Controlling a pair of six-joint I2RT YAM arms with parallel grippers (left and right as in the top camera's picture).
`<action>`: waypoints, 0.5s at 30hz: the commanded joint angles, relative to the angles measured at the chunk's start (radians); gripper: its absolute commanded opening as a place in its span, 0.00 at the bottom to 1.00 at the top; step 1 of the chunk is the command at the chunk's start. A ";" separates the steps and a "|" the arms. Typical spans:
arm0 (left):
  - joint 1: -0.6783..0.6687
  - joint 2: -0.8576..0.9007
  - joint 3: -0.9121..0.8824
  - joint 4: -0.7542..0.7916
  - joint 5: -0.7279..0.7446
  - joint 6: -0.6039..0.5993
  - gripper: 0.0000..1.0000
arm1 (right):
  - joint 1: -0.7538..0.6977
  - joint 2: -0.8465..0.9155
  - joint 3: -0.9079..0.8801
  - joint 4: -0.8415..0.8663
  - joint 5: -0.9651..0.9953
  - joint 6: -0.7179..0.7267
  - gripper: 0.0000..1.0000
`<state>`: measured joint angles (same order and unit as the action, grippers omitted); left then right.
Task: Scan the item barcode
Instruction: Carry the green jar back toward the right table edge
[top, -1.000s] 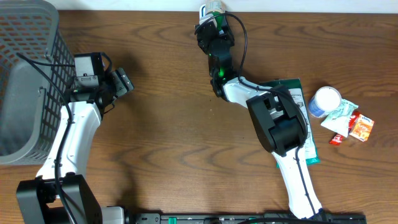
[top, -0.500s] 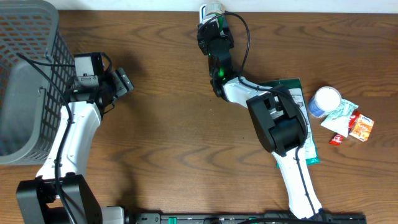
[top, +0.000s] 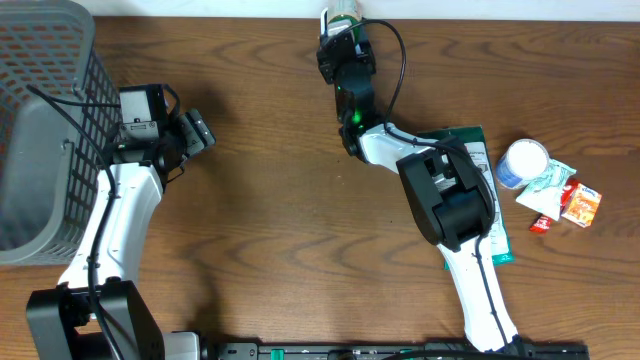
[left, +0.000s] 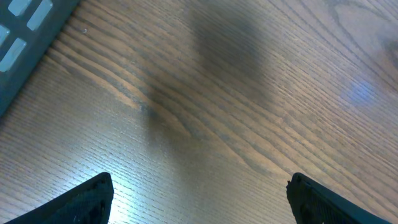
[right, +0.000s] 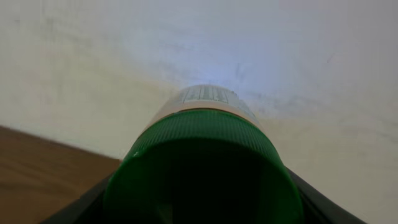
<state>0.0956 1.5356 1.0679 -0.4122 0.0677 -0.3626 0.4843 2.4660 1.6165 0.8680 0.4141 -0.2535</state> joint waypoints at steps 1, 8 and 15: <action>0.002 -0.001 0.011 -0.001 -0.013 0.006 0.89 | -0.005 -0.025 0.027 0.005 -0.008 0.021 0.01; 0.002 -0.001 0.011 -0.001 -0.013 0.006 0.89 | 0.005 -0.192 0.026 -0.286 -0.009 0.030 0.01; 0.002 -0.001 0.011 -0.001 -0.013 0.006 0.89 | 0.005 -0.486 0.026 -0.703 -0.215 0.171 0.01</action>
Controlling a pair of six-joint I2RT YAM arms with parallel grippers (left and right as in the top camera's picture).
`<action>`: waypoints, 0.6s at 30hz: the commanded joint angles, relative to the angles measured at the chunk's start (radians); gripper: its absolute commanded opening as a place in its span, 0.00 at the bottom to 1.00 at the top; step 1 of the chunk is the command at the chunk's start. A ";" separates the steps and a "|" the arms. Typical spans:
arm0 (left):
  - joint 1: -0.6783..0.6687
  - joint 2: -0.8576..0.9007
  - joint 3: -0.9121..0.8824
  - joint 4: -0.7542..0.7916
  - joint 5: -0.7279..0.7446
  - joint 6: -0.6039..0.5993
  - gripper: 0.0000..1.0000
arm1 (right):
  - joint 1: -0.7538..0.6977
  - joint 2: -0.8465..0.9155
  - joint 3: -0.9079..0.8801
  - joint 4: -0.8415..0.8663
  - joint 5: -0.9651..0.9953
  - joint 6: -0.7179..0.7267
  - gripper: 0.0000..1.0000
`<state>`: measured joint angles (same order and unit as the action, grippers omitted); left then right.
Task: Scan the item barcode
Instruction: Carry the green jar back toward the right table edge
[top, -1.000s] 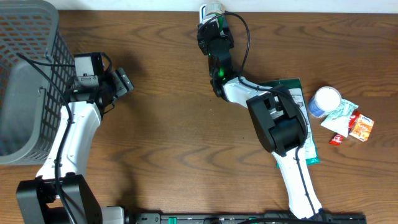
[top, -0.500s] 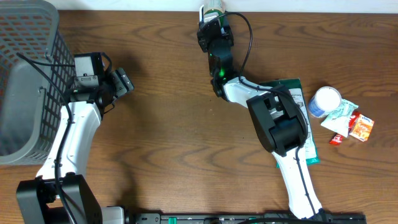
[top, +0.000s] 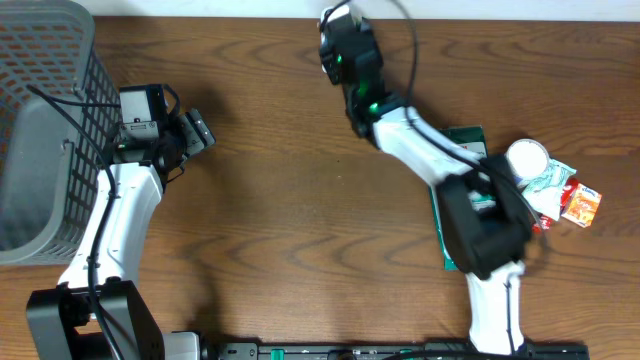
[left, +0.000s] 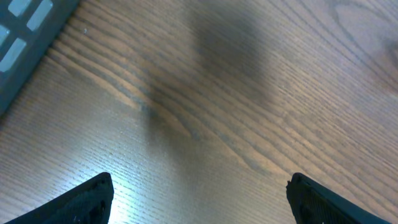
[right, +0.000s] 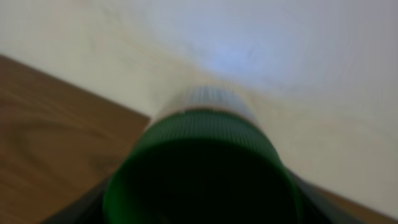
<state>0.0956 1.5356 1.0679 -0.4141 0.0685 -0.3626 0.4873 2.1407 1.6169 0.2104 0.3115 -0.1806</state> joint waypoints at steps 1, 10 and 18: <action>0.002 -0.001 0.011 0.001 -0.013 0.006 0.89 | 0.001 -0.197 0.026 -0.102 -0.129 0.131 0.01; 0.002 -0.001 0.011 0.001 -0.013 0.006 0.89 | -0.018 -0.433 0.026 -0.676 -0.137 0.355 0.01; 0.002 -0.001 0.011 0.001 -0.013 0.006 0.89 | -0.068 -0.501 0.026 -1.210 -0.324 0.419 0.01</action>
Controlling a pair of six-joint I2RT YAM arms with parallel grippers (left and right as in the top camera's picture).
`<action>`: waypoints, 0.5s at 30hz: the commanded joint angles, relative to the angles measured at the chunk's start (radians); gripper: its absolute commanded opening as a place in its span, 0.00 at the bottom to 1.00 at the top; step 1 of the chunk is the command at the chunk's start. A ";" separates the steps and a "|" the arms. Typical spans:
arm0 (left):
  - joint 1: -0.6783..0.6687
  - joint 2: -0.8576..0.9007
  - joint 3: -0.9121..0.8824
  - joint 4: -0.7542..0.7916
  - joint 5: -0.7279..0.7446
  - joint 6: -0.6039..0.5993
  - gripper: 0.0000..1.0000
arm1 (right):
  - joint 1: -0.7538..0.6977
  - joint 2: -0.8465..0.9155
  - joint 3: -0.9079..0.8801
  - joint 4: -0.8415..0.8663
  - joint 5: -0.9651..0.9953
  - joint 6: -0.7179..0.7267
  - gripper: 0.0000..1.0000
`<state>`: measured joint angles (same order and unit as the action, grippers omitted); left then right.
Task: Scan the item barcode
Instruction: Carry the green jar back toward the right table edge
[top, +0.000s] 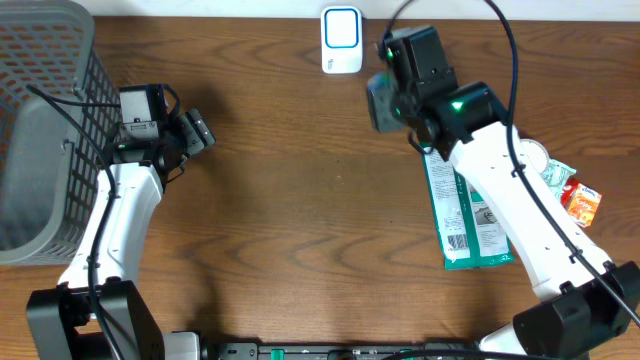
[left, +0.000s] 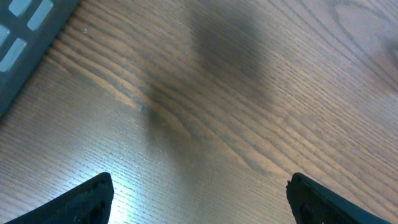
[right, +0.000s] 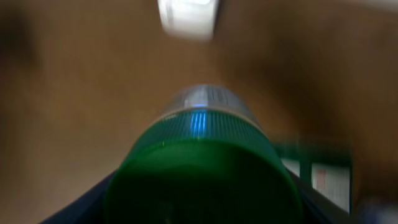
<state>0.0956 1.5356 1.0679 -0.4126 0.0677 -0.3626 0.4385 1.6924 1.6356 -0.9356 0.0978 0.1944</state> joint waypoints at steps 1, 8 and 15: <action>0.002 -0.001 0.011 -0.001 -0.013 0.006 0.89 | -0.026 -0.053 0.007 -0.129 -0.134 0.044 0.01; 0.002 -0.001 0.011 -0.001 -0.013 0.006 0.89 | -0.054 -0.050 -0.060 -0.366 -0.140 0.045 0.01; 0.002 -0.001 0.011 -0.001 -0.013 0.006 0.89 | -0.074 -0.050 -0.313 -0.267 -0.106 0.141 0.01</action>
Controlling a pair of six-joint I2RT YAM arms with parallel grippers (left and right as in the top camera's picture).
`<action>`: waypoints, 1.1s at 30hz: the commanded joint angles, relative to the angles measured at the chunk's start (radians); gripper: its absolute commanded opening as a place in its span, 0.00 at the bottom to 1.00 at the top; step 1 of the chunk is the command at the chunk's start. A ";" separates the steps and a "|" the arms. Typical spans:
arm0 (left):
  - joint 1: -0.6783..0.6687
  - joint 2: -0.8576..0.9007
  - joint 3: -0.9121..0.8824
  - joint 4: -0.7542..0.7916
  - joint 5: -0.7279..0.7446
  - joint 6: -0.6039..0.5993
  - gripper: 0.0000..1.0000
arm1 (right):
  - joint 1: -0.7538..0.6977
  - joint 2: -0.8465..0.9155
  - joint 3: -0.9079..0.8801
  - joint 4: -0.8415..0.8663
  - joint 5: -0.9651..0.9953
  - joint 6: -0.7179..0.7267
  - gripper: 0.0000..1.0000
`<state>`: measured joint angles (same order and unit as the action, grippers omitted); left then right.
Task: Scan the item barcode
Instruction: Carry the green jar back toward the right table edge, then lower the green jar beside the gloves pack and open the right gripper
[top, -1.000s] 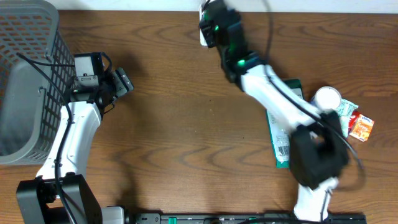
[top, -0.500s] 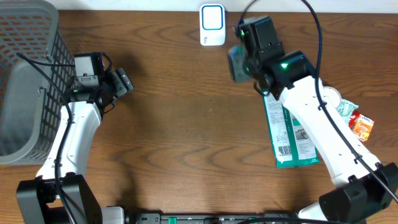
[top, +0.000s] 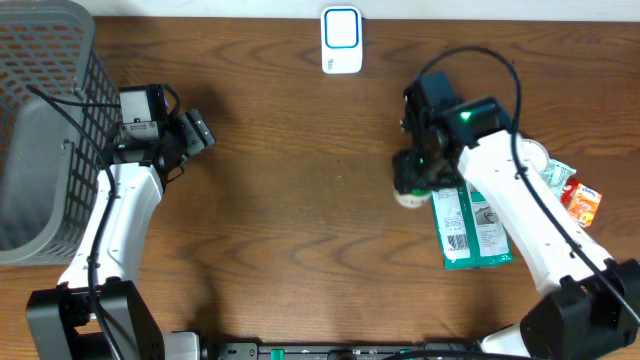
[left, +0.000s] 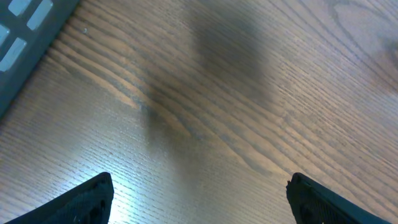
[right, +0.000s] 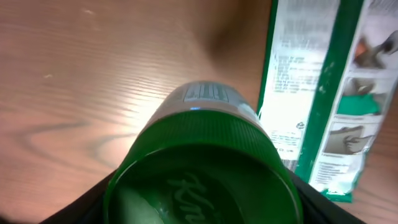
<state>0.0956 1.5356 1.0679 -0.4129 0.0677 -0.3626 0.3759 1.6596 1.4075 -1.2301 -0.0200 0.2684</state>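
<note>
My right gripper is shut on a jar with a green screw cap and a pale printed label. It holds the jar low over the wood table, just left of the green packet. The jar's pale far end shows under the wrist. The white barcode scanner stands at the table's back edge, well away from the jar. My left gripper is open over bare wood at the left, with nothing between its fingers.
A grey mesh basket fills the far left. The green packet lies flat to the right of the jar. A white round tub and small red and orange packets lie at the right edge.
My right gripper, still shut on the jar, was just right of the scanner at the back. Now it is nearer the front, beside the green packet. The left arm has not moved.
The right gripper held the jar at the back edge, covering the scanner, facing the wall. Half a second later it was still there. Then it was to the right of the uncovered scanner. Now it holds the jar by the green packet.
</note>
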 joint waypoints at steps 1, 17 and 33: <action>0.002 -0.001 0.011 0.000 -0.013 0.006 0.89 | -0.012 -0.017 -0.120 0.048 0.030 0.080 0.01; 0.002 -0.001 0.011 0.000 -0.013 0.006 0.89 | -0.015 -0.017 -0.255 0.165 0.164 0.150 0.01; 0.002 -0.001 0.011 0.000 -0.013 0.006 0.89 | -0.016 -0.020 -0.274 0.208 0.115 0.134 0.99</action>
<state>0.0956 1.5356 1.0679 -0.4129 0.0677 -0.3626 0.3687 1.6592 1.0981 -1.0164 0.0929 0.4057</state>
